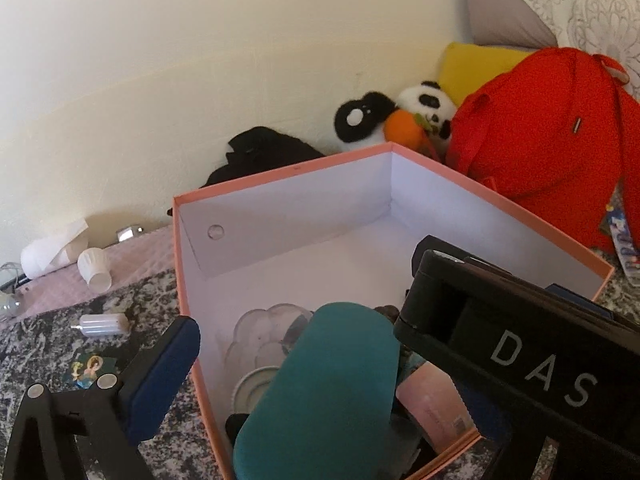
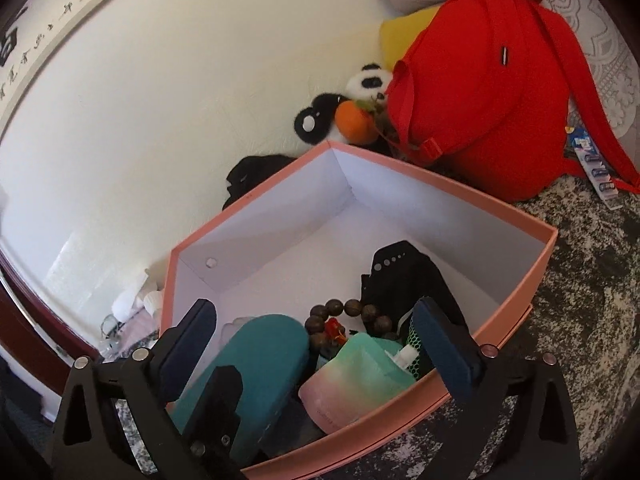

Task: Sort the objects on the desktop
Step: 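Withdraw both tools from the box toward the lamp parts on the bed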

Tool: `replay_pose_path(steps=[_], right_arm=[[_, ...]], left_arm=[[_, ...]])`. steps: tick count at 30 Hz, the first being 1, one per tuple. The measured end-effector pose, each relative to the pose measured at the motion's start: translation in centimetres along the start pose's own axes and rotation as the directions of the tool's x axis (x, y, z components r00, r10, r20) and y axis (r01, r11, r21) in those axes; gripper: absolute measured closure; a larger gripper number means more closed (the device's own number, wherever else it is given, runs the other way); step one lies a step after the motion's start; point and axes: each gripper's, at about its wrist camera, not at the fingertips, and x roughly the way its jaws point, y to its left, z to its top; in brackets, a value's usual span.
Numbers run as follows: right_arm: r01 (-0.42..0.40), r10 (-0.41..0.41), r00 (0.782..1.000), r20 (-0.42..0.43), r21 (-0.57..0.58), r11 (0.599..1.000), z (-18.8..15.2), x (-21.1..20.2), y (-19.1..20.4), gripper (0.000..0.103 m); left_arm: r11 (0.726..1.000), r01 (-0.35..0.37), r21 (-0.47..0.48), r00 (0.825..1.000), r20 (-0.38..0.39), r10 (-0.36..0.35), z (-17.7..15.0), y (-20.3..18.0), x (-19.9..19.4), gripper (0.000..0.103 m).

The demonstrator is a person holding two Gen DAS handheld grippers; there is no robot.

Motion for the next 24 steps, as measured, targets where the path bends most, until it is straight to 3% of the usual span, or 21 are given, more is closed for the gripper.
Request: replay_pose_path(steps=[10,13,24], right_arm=[[-0.026,0.027,0.999,-0.019,0.035,0.999,0.2,0.0,-0.5,0.001],[-0.034,0.034,0.999,-0.021,0.029,0.999,0.2,-0.1,-0.2,0.001],[-0.084,0.083,0.996,-0.014,-0.104,0.991,-0.4,-0.8,3.6,0.001]], left_arm=[[0.999,-0.05,0.006,0.999,0.014,0.05,0.0,-0.3,-0.9,0.005],[0.998,-0.052,-0.031,0.998,0.025,0.053,-0.1,0.5,-1.8,0.005],[0.983,-0.127,-0.134,0.989,0.065,0.137,-1.7,5.2,-7.0,0.005]])
